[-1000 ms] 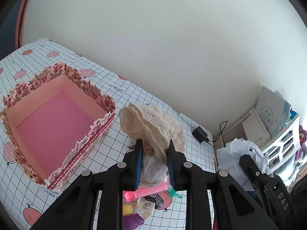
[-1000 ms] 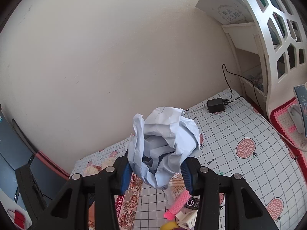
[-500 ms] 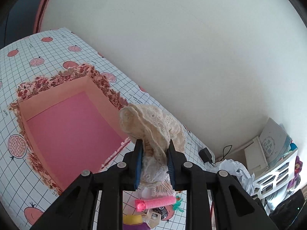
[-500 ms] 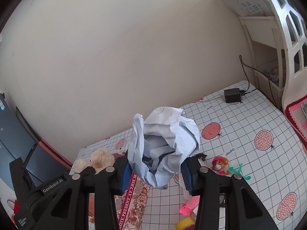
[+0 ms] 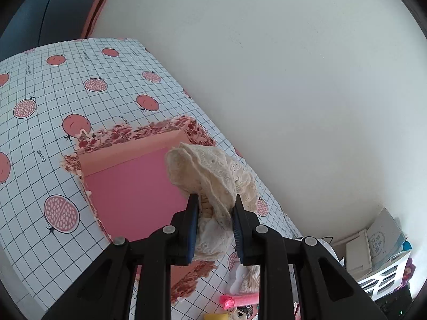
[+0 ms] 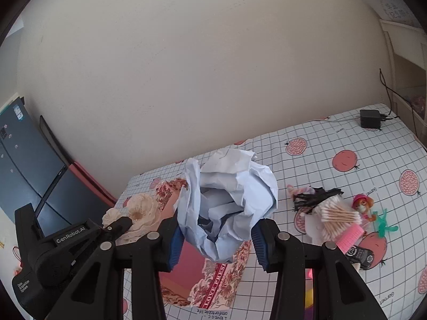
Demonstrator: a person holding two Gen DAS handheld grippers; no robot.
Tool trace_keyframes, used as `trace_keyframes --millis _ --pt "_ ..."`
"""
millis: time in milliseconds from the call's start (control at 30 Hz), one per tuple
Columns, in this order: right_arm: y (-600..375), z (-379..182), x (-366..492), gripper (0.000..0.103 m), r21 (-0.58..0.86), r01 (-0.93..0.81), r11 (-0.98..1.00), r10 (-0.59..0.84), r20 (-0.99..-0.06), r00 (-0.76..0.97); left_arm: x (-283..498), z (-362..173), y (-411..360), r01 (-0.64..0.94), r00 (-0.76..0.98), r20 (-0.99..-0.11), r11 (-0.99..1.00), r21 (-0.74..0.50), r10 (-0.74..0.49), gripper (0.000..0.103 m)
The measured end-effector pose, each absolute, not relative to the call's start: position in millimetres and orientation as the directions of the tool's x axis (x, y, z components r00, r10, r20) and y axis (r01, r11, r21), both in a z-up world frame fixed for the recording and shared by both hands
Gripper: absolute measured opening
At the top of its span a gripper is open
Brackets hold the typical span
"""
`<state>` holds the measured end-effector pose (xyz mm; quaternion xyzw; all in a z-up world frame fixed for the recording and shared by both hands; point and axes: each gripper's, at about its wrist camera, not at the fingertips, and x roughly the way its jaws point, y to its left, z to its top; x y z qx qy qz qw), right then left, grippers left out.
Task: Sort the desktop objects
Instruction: 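Carry the lace cloth and white paper over the pink floral box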
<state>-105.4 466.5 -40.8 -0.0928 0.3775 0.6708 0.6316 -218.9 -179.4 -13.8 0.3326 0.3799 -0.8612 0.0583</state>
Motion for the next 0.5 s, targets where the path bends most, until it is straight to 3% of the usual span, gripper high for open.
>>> trace_keyframes --millis 500 --pt "477.9 -59.5 -165.1 0.047 0.353 -0.935 -0.04 0.734 -0.625 -0.267 -193.6 -7.6 -235.4 0.449 -0.785 -0.62 -0.678 -0.582 0.012 0.025"
